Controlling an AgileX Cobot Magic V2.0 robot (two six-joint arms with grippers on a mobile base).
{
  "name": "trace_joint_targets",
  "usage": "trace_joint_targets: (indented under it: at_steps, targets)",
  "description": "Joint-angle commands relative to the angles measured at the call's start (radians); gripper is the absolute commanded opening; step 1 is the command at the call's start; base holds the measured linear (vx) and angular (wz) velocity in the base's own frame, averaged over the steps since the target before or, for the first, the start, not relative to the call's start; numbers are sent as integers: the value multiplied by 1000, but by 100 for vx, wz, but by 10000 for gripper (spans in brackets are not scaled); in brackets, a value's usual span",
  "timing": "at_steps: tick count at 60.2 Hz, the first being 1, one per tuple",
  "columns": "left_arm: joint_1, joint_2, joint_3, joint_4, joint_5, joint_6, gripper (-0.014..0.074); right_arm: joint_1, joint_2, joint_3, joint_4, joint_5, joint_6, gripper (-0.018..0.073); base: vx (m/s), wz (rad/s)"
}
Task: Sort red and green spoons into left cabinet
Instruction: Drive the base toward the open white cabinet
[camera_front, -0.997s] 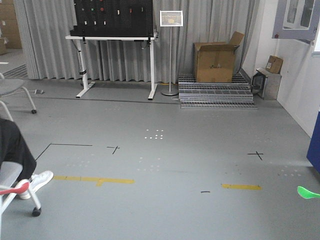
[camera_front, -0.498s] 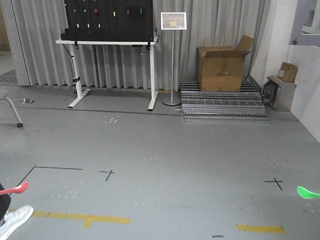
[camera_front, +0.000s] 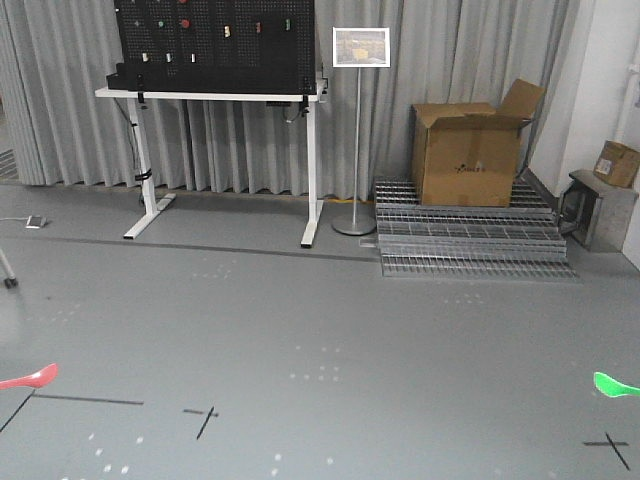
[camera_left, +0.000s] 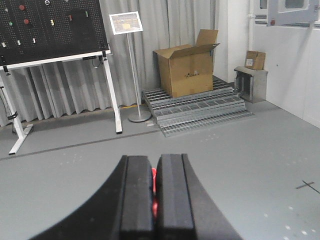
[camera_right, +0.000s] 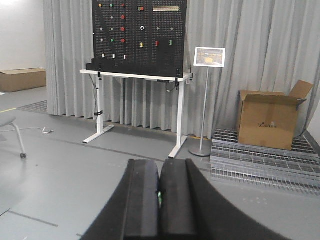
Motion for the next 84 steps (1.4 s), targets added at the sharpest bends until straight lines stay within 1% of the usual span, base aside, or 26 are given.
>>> trace_joint_targets:
  at_steps: [1, 49, 84]
  targets:
    - [-3, -2, -27, -87, 15, -6, 0, 1, 2, -36, 0, -68, 4, -6, 69, -1]
    - [-3, -2, -27, -87, 18, -6, 0, 1, 2, -36, 0, -69, 4, -6, 69, -2]
    - [-3, -2, -27, -87, 14, -6, 0, 1, 2, -36, 0, -69, 4, -6, 65, -23]
